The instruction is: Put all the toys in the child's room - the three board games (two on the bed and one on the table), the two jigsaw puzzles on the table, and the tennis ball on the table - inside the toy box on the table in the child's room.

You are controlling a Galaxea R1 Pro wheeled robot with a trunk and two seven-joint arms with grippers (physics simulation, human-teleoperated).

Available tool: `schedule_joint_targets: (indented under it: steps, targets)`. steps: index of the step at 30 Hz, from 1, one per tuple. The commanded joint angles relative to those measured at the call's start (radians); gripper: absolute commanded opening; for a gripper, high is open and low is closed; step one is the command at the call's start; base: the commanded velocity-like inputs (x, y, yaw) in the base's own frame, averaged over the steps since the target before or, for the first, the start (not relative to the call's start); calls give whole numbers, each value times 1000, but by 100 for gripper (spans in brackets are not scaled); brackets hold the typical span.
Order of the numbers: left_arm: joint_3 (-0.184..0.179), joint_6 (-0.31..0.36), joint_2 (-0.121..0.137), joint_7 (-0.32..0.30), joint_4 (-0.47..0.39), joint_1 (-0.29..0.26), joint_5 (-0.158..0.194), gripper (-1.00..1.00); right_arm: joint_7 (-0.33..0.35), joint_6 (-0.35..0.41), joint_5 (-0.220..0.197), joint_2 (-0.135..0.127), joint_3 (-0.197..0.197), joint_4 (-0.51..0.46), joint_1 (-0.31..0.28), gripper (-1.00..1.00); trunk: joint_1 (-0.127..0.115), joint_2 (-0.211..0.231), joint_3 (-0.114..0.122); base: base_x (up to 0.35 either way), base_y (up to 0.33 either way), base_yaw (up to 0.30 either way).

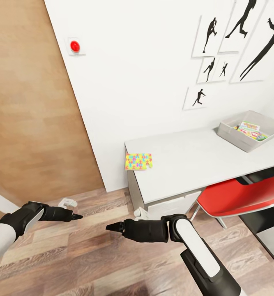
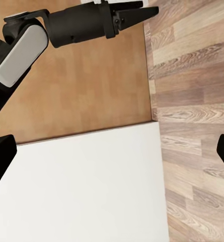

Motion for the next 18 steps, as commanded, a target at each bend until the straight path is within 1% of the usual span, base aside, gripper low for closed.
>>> schedule_joint_targets:
  steps: [1, 18]
  targets:
    - [-5, 8, 1, 0, -1, -1, 10, 100, -10, 2, -9, 1, 0, -1, -1, 100, 0, -1, 0, 0, 0, 0]
    - [-5, 8, 1, 0, -1, 1, 10, 100, -11, 1, -7, 6, 0, -1, -1, 100, 0, -1, 29, 0, 0, 0]
